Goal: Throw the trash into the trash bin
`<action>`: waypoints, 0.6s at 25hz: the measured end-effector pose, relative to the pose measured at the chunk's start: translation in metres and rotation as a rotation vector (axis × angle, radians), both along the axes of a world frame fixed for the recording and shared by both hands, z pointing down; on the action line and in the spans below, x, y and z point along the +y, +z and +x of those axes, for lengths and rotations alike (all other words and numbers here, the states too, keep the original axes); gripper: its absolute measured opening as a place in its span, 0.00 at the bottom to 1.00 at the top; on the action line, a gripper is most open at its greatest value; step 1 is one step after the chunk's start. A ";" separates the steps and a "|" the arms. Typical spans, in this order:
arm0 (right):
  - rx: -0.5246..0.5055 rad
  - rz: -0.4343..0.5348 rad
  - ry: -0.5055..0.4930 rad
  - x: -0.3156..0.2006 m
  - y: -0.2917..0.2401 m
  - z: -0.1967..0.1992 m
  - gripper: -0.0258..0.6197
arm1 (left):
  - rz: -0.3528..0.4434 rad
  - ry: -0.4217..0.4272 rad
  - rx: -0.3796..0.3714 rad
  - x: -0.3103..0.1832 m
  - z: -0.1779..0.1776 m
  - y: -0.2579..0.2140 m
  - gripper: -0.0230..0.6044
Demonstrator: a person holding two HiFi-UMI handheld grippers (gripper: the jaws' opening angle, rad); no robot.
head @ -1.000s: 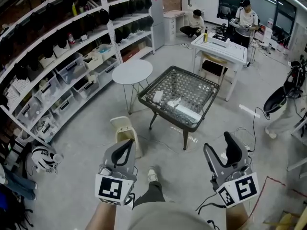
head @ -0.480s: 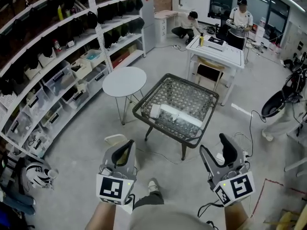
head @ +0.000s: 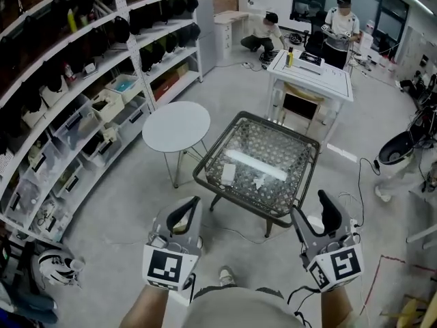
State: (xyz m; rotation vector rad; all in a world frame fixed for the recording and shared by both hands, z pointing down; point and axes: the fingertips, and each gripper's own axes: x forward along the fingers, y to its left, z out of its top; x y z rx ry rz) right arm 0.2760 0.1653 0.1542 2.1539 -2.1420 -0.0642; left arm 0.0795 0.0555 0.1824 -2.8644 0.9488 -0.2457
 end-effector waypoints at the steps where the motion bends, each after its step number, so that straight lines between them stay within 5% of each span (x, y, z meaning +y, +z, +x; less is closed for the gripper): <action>1: 0.003 -0.004 0.004 -0.008 0.001 0.000 0.48 | -0.003 0.005 0.000 -0.007 0.000 0.002 0.04; 15: 0.014 -0.083 -0.008 -0.076 0.019 0.016 0.48 | -0.030 0.017 -0.025 -0.073 0.011 0.025 0.04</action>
